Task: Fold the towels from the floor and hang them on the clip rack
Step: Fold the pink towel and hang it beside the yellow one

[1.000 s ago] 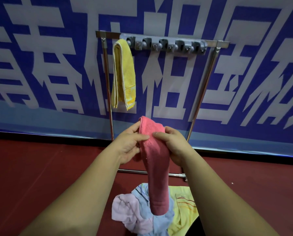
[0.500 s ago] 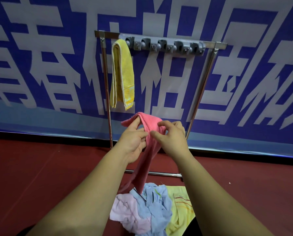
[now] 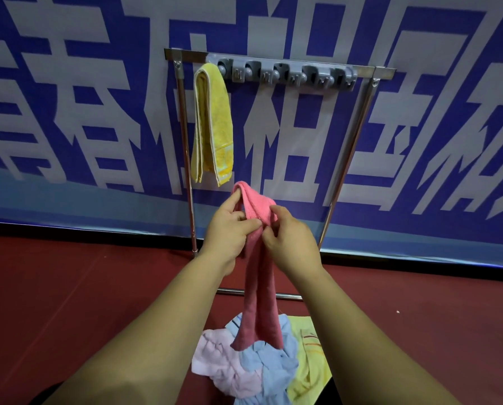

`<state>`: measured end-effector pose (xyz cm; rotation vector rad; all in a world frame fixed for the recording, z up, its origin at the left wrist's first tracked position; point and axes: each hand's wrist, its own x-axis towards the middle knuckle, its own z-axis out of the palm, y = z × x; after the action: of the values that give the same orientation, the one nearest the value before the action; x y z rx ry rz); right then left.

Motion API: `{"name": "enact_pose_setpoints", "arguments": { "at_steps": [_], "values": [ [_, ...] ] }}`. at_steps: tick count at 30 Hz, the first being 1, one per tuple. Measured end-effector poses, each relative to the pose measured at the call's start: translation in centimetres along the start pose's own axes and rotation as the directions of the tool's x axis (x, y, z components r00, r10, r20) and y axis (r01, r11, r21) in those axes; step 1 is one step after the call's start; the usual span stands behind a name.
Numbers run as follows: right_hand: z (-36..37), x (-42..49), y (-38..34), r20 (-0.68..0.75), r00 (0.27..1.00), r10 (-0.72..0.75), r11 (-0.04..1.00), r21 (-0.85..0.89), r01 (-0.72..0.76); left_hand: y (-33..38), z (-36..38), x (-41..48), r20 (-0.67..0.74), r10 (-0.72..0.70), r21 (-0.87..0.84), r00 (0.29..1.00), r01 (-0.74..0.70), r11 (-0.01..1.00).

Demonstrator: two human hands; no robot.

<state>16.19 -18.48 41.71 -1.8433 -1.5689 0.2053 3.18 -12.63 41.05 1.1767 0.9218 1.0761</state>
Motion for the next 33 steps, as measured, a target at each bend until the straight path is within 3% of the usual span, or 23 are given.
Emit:
{"name": "enact_pose_setpoints", "arguments": {
  "at_steps": [6,10,18,21,23,24,26,29,33],
  "values": [
    [0.1,-0.5,-0.1,0.014,1.0,0.012,0.994,0.107,-0.013,-0.6,0.6,-0.1,-0.089,0.103,0.185,0.991,-0.085,0.979],
    [0.8,-1.7,-0.1,-0.007,1.0,0.026,0.977,0.213,-0.024,-0.9,1.2,0.1,-0.129,0.155,0.17,0.979,-0.132,0.976],
    [2.3,-3.9,0.7,0.009,1.0,-0.008,0.954,0.299,0.005,-0.1,1.9,-0.1,-0.118,0.105,-0.1,0.987,-0.117,0.988],
    [1.2,-3.5,1.6,-0.068,0.979,0.193,0.831,0.541,-0.126,0.9,1.8,-0.2,-0.062,0.044,-0.306,0.997,-0.061,0.95],
    [-0.2,-2.0,2.3,-0.139,0.934,0.329,0.777,0.602,-0.184,1.6,1.7,-0.4,-0.005,0.023,-0.395,1.0,-0.023,0.919],
    [-1.1,-1.2,2.4,-0.096,0.925,0.369,0.748,0.621,-0.234,1.7,1.6,-0.4,0.023,0.022,-0.419,0.999,-0.011,0.908],
    [-2.6,0.2,2.1,0.144,0.914,0.379,0.635,0.678,-0.37,2.0,1.4,-0.2,0.077,0.023,-0.456,0.997,0.014,0.89],
    [-4.7,0.4,1.2,0.441,0.857,0.267,0.465,0.719,-0.516,2.2,1.2,0.0,0.142,0.025,-0.485,0.99,0.048,0.873],
    [-4.8,0.6,0.3,0.478,0.851,0.217,0.361,0.771,-0.525,2.3,0.8,0.1,0.164,-0.021,-0.497,0.986,0.101,0.862]
  ]
}}
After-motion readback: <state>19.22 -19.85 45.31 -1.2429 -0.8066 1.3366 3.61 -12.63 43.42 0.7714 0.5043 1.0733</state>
